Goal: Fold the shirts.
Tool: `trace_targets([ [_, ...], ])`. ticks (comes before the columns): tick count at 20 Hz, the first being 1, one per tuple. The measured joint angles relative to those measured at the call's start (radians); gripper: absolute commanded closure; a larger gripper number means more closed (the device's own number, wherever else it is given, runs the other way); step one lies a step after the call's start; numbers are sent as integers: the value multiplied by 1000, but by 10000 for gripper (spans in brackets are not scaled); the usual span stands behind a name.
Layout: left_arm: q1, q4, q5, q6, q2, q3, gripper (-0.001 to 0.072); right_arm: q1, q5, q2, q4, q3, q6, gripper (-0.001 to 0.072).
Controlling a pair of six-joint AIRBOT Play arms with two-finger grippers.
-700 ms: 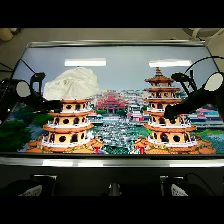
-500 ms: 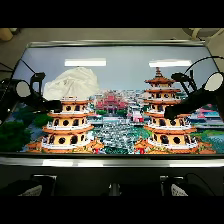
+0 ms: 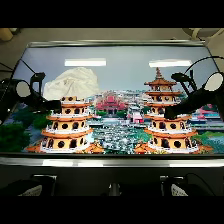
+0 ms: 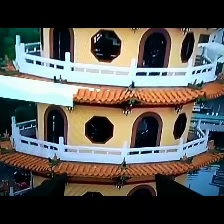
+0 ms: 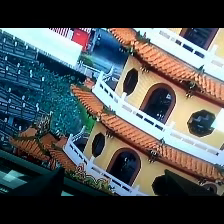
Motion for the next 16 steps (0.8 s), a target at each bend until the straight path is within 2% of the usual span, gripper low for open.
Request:
trace_targets([
  [5, 0, 0, 86, -14, -2, -1, 42, 0, -83, 0, -11, 0, -1, 18],
  [8, 1, -2, 226, -17, -16, -1, 15, 0, -120, 0, -45, 0, -2, 18],
  [10, 11, -8, 356, -18, -49, 21, 24, 0, -143, 0, -71, 0, -3, 29],
  [13, 58, -10, 433, -13, -181, 158, 25, 0, -187, 0, -90, 0, -10, 28],
  [16, 132, -40, 375, -2, -402, 380, 19, 0, -245, 0, -97, 0, -29, 27],
])
